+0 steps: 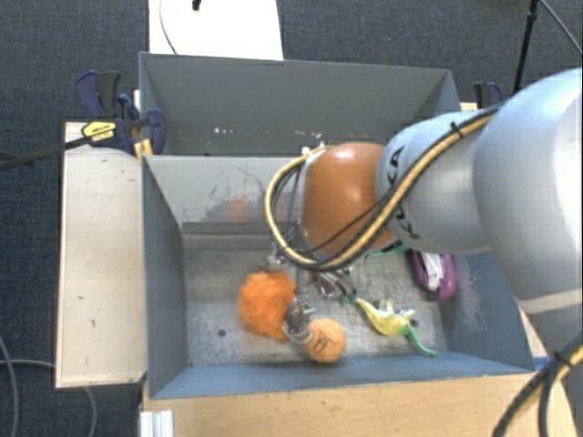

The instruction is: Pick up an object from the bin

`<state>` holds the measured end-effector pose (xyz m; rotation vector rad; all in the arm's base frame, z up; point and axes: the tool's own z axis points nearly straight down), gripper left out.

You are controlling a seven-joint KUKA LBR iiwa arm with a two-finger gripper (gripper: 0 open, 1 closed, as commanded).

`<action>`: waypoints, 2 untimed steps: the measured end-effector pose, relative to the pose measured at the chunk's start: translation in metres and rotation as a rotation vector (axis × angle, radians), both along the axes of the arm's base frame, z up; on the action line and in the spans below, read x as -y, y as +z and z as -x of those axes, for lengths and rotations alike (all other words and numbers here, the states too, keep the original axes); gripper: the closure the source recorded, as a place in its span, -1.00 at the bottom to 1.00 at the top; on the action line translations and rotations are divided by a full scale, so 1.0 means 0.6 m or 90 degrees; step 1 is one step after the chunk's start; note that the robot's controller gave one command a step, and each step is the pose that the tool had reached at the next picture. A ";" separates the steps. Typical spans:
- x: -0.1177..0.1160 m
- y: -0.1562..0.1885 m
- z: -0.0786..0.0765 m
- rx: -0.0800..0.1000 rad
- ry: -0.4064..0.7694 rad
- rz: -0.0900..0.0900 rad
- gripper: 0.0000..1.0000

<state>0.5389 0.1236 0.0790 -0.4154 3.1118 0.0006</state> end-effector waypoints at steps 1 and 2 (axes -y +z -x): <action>-0.038 -0.008 -0.013 0.006 0.020 -0.001 1.00; -0.038 -0.008 -0.013 0.006 0.019 -0.001 1.00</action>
Offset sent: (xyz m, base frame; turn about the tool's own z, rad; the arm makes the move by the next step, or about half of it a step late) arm 0.0000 0.0000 0.0000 0.0000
